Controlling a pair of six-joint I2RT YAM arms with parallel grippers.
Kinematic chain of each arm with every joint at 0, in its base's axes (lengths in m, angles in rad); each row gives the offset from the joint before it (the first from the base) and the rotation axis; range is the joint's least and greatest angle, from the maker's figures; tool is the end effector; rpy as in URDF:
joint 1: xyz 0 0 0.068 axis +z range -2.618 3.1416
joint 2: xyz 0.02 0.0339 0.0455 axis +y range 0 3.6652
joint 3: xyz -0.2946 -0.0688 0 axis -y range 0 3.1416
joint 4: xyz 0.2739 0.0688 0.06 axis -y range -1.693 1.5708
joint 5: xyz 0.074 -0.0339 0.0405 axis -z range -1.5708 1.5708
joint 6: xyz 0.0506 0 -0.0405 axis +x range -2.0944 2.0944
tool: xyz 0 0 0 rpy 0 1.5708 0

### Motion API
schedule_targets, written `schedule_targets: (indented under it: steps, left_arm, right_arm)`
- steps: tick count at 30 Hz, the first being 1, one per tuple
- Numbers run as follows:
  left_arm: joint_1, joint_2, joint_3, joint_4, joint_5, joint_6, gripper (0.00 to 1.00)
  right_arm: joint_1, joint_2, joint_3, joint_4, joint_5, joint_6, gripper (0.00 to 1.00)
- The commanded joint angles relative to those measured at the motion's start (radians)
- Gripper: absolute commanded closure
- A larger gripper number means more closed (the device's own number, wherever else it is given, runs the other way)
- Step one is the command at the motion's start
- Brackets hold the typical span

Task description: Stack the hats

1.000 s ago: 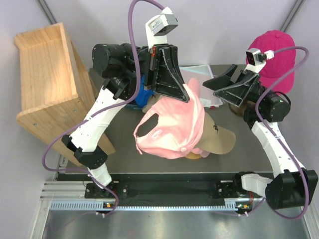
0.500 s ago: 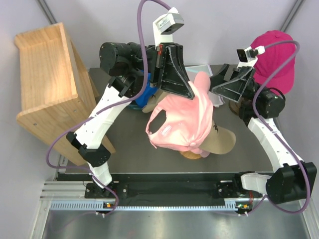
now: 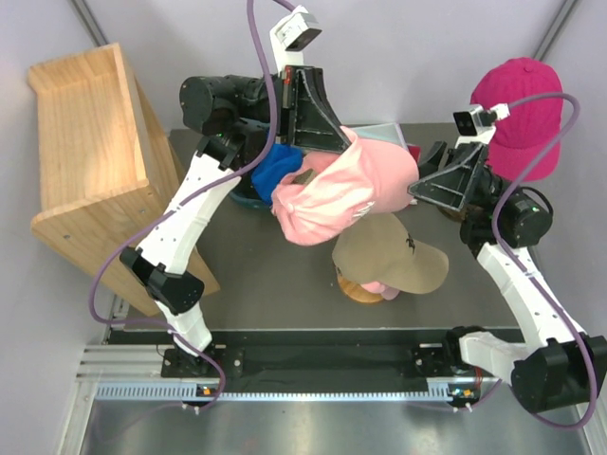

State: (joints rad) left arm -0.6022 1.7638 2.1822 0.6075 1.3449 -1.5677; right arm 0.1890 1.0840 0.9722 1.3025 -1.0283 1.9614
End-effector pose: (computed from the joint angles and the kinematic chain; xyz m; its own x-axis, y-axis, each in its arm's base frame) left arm 0.2577 -0.2370 0.6417 -0.5410 0.1001 -0.8351 0.7064 -0.4847 -0.5157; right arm 0.1865 0.0798 0.4959 -0.7255 0.3473 -0.5941 -0.6876 -0.3317 0.6459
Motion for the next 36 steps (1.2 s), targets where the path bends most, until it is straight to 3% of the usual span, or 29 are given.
schedule_targets:
  steps: [1,5,9,13,17,20,21,23,24,25,26,27,28,29,31,36]
  left_arm:
    - [0.033,-0.052,-0.034,0.113,-0.059,-0.017,1.0]
    - [0.053,-0.055,-0.061,0.156,-0.096,-0.021,1.0]
    - [0.073,-0.05,-0.094,0.228,-0.124,-0.057,1.0]
    - [0.091,-0.047,-0.113,0.287,-0.142,-0.094,1.0]
    - [0.105,-0.05,-0.145,0.302,-0.141,-0.095,1.0]
    - [0.142,-0.07,-0.205,0.301,-0.144,-0.086,1.0]
    - [0.154,-0.078,-0.243,0.275,-0.141,-0.072,0.93]
    - [0.202,-0.117,-0.286,0.186,-0.141,0.027,0.61]
    - [0.241,-0.134,-0.33,0.061,-0.154,0.079,0.33]
    - [0.263,-0.171,-0.347,-0.054,-0.174,0.23,0.24]
    - [0.286,-0.188,-0.357,-0.171,-0.199,0.323,0.17]
    - [0.329,-0.204,-0.355,-0.404,-0.27,0.418,0.02]
    - [0.347,-0.219,-0.346,-0.502,-0.309,0.58,0.01]
    - [0.363,-0.219,-0.331,-0.591,-0.357,0.65,0.01]
    - [0.38,-0.204,-0.273,-0.784,-0.458,0.783,0.01]
    - [0.38,-0.202,-0.28,-0.796,-0.567,0.827,0.01]
  right_arm:
    - [0.03,-0.019,0.014,0.411,-0.012,0.03,0.44]
    - [0.041,-0.033,-0.022,0.376,-0.041,0.016,0.47]
    - [0.043,-0.045,-0.062,0.357,-0.058,0.011,0.69]
    - [0.043,-0.053,-0.086,0.325,-0.072,-0.004,0.72]
    - [0.04,-0.067,-0.096,0.251,-0.079,-0.041,1.0]
    - [0.041,-0.098,-0.104,0.141,-0.079,-0.085,1.0]
    - [0.04,-0.122,-0.104,0.097,-0.078,-0.129,1.0]
    - [0.035,-0.156,-0.092,-0.159,-0.081,-0.259,1.0]
    - [0.029,-0.197,-0.084,-0.268,-0.084,-0.316,1.0]
    - [0.023,-0.222,-0.058,-0.585,-0.084,-0.387,1.0]
    - [0.015,-0.245,-0.032,-0.765,-0.075,-0.567,1.0]
    - [0.0,-0.278,-0.005,-0.919,-0.066,-0.649,1.0]
    - [-0.008,-0.289,0.038,-1.054,-0.058,-0.704,1.0]
    - [-0.016,-0.298,0.048,-1.182,-0.055,-0.74,1.0]
    - [-0.042,-0.321,0.04,-1.224,-0.067,-0.721,1.0]
    - [-0.083,-0.355,0.025,-1.397,-0.041,-0.746,1.0]
